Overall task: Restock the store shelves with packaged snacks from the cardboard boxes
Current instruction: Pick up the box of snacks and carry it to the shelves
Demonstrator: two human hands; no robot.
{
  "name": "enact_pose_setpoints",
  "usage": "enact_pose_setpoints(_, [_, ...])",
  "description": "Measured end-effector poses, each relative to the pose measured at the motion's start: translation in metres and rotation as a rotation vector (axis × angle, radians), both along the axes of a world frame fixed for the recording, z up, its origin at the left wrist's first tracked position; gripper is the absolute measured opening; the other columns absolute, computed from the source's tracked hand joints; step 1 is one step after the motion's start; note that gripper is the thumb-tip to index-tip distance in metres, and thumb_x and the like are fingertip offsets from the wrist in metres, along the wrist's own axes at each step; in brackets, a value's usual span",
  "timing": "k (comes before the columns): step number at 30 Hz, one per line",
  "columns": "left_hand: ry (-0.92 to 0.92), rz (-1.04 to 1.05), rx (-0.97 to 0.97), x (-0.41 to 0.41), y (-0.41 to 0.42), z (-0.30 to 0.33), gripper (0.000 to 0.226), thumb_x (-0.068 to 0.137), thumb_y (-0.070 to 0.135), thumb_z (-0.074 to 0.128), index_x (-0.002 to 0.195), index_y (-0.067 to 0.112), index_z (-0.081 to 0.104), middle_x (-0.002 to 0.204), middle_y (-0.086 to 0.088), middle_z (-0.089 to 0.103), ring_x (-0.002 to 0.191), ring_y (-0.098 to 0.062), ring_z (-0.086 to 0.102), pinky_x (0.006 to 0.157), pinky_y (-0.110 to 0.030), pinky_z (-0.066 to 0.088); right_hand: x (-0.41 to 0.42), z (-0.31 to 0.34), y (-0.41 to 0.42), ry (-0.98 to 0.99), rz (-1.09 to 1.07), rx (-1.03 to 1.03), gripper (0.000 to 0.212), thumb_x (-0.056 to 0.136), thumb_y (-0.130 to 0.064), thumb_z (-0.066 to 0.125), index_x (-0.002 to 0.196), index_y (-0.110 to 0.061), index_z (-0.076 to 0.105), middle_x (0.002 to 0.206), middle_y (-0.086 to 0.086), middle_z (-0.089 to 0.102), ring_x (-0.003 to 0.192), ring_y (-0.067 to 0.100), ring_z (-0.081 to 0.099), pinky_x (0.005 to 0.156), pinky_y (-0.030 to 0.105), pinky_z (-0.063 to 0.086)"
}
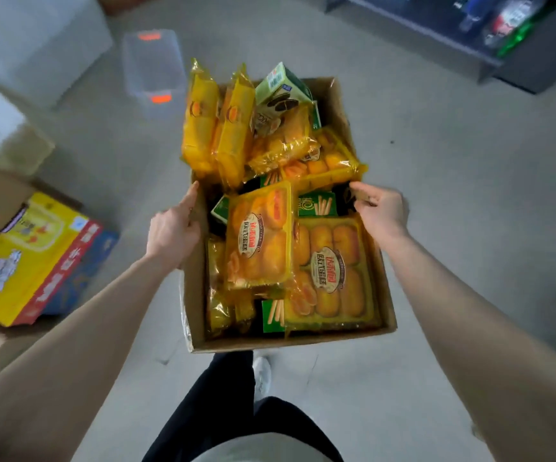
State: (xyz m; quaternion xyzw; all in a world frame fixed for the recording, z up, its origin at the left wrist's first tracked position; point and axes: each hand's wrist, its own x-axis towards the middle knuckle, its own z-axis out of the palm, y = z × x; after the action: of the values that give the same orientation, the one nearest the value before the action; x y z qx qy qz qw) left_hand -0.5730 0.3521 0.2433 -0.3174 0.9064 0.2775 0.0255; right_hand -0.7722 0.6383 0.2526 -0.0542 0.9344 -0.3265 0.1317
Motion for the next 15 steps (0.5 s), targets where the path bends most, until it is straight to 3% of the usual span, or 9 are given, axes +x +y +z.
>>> enact_pose_setpoints(7, [-0.001,-0.304,0.065,-0.202,0.038,-0.008,0.08,0.087,0.002,0.05,0.156,0.035,0.026,0.116,-0.022,0.068,0.105,-0.046,0.061,0.095,-0.045,0.049,-0.109,0.0,0.093,-0.023,-0.335,0.008,0.034,0.093,-0.009,0.063,0.116,-0.03,0.075,0.12,-0.002,0.073,0.117,0.02,0.063,0.111,0.043,0.044])
enact_pose_setpoints(15, [0.0,-0.574,0.046,-0.442,0.128,0.009,0.077,0.088,0.005,0.049,0.153,0.041,0.028,0.105,-0.021,0.066,0.099,-0.044,0.061,0.085,-0.044,0.052,-0.245,0.015,0.202,-0.019,-0.649,-0.076,0.036,0.09,-0.007,0.063,0.113,-0.031,0.076,0.115,-0.004,0.074,0.111,0.019,0.066,0.104,0.04,0.051])
